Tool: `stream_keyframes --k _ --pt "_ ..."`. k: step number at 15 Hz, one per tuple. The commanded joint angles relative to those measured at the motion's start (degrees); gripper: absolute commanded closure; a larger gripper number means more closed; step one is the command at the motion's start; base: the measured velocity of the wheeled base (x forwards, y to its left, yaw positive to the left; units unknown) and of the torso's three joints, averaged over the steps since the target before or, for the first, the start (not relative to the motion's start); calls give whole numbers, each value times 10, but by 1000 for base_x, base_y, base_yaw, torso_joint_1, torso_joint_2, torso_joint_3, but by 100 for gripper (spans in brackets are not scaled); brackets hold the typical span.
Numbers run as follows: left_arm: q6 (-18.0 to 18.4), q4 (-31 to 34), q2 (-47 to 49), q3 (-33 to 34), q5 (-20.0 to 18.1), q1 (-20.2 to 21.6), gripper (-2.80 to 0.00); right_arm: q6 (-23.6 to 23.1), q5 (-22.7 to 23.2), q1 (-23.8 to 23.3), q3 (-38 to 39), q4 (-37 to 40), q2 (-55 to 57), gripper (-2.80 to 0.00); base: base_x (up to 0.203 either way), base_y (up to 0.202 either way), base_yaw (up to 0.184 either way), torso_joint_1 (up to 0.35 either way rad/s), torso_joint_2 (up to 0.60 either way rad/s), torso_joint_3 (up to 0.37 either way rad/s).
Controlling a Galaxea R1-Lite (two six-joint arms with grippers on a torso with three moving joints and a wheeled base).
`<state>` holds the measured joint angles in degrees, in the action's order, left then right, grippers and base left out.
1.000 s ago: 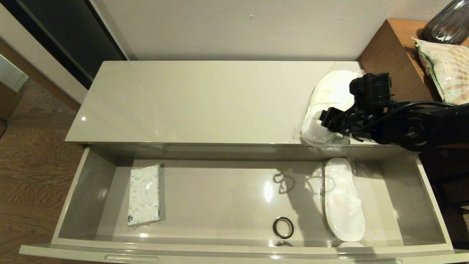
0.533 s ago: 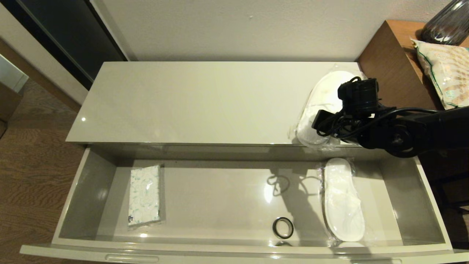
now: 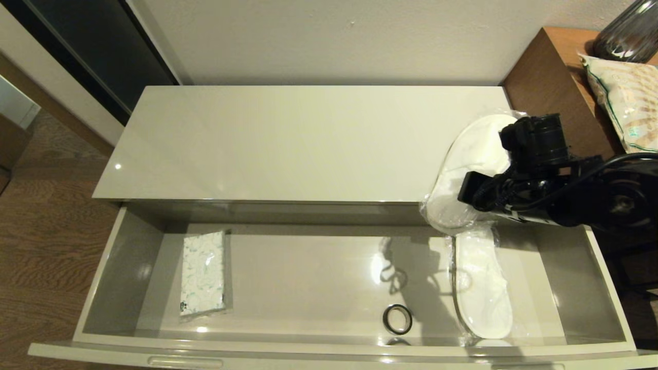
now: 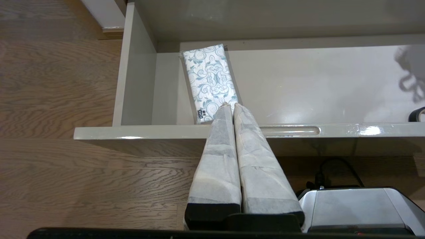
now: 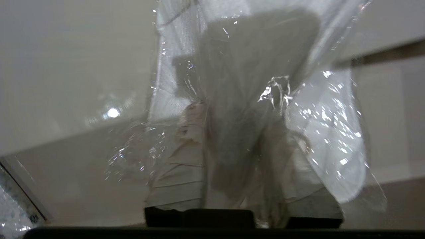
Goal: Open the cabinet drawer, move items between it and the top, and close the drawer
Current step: Pick up the disposable slippers on the table, then put the disposable slippers in the drawer
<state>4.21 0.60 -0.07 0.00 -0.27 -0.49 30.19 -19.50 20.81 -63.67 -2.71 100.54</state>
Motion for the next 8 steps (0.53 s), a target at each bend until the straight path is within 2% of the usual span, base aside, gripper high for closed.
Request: stream_keyframes --k 1,3,5,6,8 --pt "0 0 1 0 0 0 0 8 -1 1 46 30 -86 0 0 0 0 0 0 0" --pt "0 0 1 1 0 0 0 12 4 16 98 59 -133 0 0 0 0 0 0 0" --pt "0 0 1 0 0 0 0 14 11 55 146 71 -171 0 0 0 0 0 0 0" --pt "0 0 1 0 0 0 0 14 12 77 158 76 -184 0 0 0 0 0 0 0" --pt "0 0 1 0 0 0 0 12 26 88 170 86 -201 0 0 0 0 0 0 0"
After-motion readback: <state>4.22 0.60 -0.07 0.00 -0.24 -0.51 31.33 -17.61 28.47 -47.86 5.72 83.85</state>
